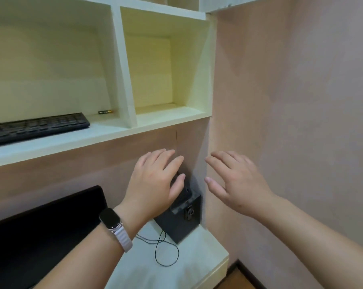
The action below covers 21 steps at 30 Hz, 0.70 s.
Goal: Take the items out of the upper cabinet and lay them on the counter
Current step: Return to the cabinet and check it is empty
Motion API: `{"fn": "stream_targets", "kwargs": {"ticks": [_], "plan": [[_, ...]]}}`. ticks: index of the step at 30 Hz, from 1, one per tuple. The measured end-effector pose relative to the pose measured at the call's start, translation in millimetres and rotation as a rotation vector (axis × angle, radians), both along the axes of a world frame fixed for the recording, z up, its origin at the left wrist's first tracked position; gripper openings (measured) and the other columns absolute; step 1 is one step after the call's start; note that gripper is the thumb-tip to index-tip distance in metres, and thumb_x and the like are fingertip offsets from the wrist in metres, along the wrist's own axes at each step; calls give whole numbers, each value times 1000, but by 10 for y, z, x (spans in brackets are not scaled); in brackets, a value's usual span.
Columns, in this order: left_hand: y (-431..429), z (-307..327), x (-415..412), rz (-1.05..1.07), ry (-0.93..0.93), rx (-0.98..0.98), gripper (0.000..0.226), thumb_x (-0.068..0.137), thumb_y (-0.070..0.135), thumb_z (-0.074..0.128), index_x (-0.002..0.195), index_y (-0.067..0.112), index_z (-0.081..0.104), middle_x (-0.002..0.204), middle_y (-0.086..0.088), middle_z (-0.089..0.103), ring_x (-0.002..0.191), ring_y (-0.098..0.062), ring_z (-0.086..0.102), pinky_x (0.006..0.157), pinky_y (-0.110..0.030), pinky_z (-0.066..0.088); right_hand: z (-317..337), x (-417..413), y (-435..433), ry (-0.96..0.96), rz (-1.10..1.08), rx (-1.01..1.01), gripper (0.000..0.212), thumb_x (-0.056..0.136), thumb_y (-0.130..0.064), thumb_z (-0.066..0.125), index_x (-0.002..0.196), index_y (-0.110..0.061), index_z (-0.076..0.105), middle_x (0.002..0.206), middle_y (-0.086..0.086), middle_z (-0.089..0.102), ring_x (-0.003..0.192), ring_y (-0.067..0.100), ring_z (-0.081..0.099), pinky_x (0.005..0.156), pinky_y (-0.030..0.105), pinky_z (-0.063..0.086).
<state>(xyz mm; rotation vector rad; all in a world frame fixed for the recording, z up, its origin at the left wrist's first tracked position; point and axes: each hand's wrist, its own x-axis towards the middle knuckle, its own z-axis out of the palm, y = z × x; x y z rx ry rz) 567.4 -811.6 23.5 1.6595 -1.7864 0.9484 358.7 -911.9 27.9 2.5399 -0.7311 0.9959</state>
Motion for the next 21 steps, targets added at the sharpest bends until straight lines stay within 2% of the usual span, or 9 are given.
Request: {"fn": "stream_targets", "kwargs": {"ticks": [7, 16, 21], "plan": [[-415, 448, 148, 67, -32, -31, 41, 87, 36, 56, 120, 13, 66, 125, -10, 64, 115, -31, 58, 97, -44, 40, 383, 237, -546, -102, 53, -11, 50, 90, -45, 47, 125, -12, 62, 124, 9, 63, 112, 32, 57, 88, 42, 46], [-1039, 1199, 89, 184, -118, -179, 40, 86, 37, 55, 115, 13, 68, 119, -10, 64, 108, -31, 58, 87, -41, 40, 1058, 409, -1428, -317, 244, -26, 51, 88, -44, 47, 123, -10, 63, 122, 9, 63, 109, 32, 58, 86, 43, 48], [-1366, 1615, 84, 263, -191, -235, 40, 87, 36, 55, 117, 12, 68, 122, -11, 63, 111, -32, 57, 93, -43, 39, 1401, 433, -1890, -381, 354, -40, 52, 88, -44, 47, 124, -10, 61, 123, 8, 63, 110, 29, 56, 88, 40, 48]]}}
